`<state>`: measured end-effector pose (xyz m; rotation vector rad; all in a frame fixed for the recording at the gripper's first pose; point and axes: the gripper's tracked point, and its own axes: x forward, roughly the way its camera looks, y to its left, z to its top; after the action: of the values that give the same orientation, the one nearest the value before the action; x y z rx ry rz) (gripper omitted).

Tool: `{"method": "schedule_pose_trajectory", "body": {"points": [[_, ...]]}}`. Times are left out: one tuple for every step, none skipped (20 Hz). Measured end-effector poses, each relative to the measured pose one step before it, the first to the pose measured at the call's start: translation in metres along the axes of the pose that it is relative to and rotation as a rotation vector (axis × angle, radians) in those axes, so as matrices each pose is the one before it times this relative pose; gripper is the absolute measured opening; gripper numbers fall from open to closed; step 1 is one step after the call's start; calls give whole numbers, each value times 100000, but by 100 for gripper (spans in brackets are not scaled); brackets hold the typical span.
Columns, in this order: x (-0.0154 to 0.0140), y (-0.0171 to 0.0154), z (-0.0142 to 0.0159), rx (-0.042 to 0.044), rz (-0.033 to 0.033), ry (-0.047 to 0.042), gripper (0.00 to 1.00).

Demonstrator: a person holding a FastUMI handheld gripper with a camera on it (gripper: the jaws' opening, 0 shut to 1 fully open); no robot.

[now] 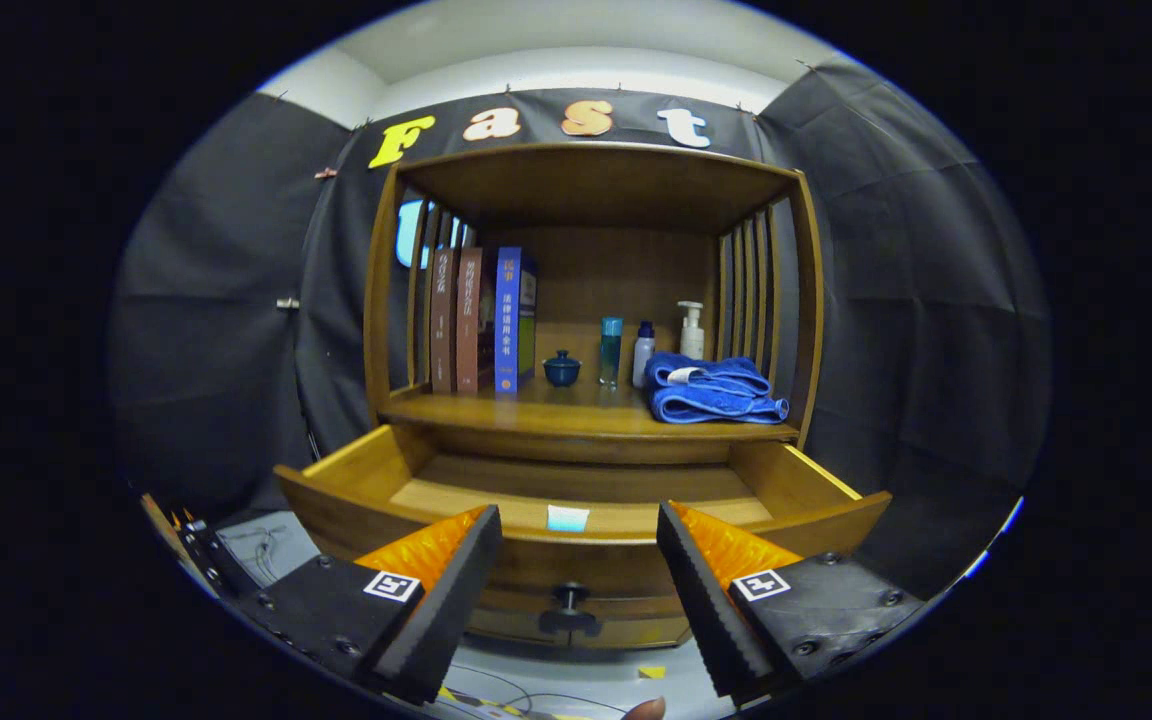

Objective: Pull open the drawer, take out the items inside it, and place them on the countertop above the cabinet.

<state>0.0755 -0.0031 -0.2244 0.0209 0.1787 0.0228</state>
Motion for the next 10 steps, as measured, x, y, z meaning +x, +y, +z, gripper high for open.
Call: {"method": "schedule_pose_trajectory", "body": {"points": [[509,-782,651,2433,-3281,1133,98],[483,-240,464,1939,-1151,1847,98],[507,632,858,1146,2419,1593,99],[594,577,479,325,2601,1930,99],[627,-8,339,-388,888,2305,99],[766,33,469,178,904,2496,99],[668,388,234,1059,1583,3283,99],[600,241,-231,422,1708,5462,98],[830,-22,-212,835,158,5407,98],[815,-181,-213,-243,-161,5730,98]]}}
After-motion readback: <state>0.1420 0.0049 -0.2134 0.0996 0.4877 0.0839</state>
